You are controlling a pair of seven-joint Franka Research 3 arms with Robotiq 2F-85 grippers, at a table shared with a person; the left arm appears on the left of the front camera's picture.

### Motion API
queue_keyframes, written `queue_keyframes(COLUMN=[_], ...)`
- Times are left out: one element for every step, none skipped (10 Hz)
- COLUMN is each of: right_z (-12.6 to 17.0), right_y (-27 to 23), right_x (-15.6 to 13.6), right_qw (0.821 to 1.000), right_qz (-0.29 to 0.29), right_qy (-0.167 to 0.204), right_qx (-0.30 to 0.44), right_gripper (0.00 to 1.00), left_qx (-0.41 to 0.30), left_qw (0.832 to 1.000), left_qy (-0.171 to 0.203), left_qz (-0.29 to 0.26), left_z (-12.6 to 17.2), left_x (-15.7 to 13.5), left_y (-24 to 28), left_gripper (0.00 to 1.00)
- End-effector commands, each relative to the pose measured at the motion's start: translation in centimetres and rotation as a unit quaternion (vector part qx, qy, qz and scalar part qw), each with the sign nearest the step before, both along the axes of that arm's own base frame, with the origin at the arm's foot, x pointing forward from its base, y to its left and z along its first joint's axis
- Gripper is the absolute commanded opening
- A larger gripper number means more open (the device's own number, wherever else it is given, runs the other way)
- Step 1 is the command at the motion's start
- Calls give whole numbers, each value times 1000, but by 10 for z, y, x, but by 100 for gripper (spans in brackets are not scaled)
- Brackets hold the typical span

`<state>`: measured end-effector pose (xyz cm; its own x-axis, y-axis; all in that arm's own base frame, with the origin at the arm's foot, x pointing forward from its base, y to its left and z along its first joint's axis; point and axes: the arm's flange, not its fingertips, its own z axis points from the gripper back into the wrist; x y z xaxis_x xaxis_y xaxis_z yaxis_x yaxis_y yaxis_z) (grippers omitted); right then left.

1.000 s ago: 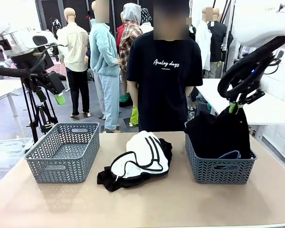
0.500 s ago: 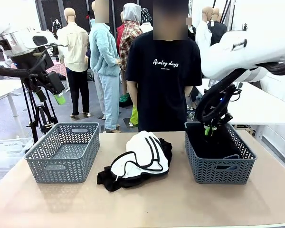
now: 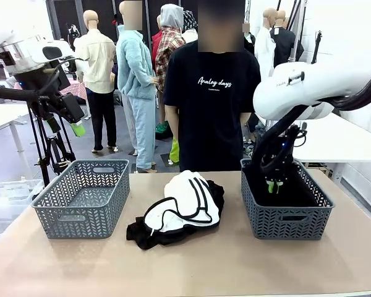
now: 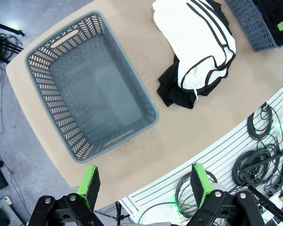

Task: Sort the tops and bottoms.
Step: Sort the clothes according to human instructions.

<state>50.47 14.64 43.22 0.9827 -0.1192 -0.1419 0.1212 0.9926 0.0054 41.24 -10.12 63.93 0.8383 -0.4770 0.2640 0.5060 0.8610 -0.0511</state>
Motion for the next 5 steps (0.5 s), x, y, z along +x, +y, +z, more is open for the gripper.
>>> queue_keyframes(right_z=[-9,-9,-11,-10,-4], right_y=[10,12,14,13,8], right_x=[7,7,8,8,7], right_qw=[1000,1000,1000,1000,1000], right_qz=[0,1,2,1,-8], right_qy=[20,18,23,25,22], right_qx=[-10,-12,-14,-13,-9], right_gripper=[0,0,0,0,10], left_qx=[-7,-7,-7,-7,-7], left_qw=[1000,1000,1000,1000,1000], left_qy=[-4,-4,-4,-4,-4], left_qz=[1,1,1,1,1], left_z=[-1,-1,-1,-1,-1], left_x=[-1,-1,-1,-1,-1], left_y=[2,2,2,2,2], left_gripper=[100,100,100,100,100])
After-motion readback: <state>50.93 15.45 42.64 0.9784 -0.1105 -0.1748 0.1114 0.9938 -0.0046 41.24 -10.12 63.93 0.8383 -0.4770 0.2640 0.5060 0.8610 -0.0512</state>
